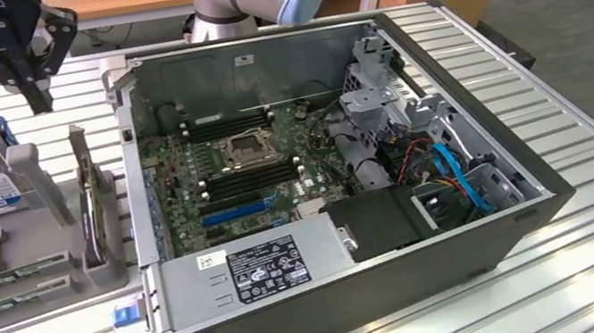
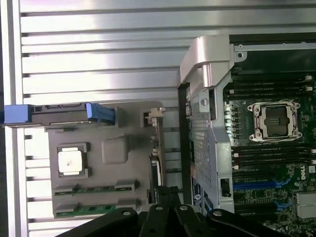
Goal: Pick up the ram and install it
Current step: 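Reach for the ram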
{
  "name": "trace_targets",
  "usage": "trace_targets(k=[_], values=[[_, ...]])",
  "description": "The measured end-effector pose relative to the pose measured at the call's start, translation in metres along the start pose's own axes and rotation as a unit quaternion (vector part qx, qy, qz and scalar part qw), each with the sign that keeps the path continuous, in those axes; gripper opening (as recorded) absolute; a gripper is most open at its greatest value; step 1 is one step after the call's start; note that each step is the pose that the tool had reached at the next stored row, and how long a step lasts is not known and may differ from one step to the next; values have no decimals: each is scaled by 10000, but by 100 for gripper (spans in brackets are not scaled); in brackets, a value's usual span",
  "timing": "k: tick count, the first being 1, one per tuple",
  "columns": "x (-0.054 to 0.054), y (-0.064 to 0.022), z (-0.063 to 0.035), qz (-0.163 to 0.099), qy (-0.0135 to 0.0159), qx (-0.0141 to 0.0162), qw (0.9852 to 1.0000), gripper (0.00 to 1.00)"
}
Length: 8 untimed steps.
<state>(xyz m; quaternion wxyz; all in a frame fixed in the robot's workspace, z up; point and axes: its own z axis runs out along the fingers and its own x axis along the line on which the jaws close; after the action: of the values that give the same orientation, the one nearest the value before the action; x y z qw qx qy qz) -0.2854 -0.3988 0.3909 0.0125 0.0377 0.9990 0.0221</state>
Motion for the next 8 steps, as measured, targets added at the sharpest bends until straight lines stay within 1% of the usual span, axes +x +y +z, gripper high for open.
trace_targets(k=[8], values=[[178, -14, 0, 0, 0, 0, 10000, 10]])
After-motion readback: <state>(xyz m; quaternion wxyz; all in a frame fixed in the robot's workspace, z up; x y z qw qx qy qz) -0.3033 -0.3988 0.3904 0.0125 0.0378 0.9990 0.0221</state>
